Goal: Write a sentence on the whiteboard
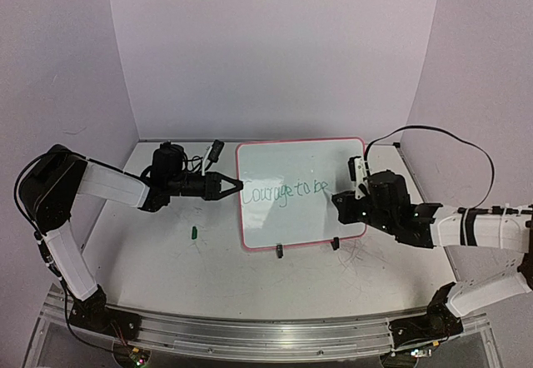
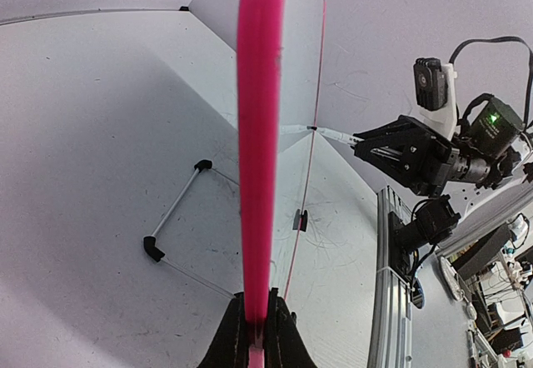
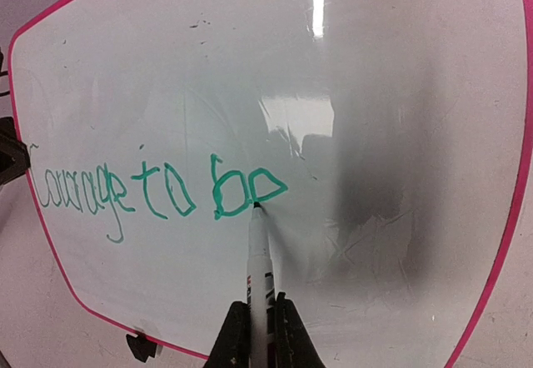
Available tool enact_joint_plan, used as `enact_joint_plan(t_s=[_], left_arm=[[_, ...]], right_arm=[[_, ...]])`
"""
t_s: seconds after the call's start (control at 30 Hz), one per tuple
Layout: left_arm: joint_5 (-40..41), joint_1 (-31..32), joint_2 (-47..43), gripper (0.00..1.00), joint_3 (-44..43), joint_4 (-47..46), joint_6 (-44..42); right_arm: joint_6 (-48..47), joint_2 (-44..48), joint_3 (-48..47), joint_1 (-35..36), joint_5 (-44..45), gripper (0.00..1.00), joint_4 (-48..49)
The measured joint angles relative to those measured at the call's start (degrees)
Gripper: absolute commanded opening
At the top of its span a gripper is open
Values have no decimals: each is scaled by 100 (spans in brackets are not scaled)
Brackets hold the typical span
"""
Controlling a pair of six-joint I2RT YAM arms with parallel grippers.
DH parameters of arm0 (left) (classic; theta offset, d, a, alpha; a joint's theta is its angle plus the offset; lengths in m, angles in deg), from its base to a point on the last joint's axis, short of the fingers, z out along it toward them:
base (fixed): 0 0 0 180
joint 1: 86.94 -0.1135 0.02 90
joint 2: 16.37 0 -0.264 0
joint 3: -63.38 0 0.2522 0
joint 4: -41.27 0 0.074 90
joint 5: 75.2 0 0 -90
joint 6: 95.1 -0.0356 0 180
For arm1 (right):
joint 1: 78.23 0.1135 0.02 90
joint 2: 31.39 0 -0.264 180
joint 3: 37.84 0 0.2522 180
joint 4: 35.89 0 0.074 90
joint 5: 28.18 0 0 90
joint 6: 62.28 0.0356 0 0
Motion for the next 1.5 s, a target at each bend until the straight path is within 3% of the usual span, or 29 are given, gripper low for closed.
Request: enact_joint_plan(t_s=[0.6,0.83,1.5], left_arm=[[-2,0,0,0,0,-2,-4],[-4,0,0,0,0,-1,-9],[-4,0,0,0,0,-2,-8]], right_arm=[[54,240,71,-6,175,0,-346],[-167,1120,201,-100,164,0,-466],[-433,412,-49,-258,197,0,-436]])
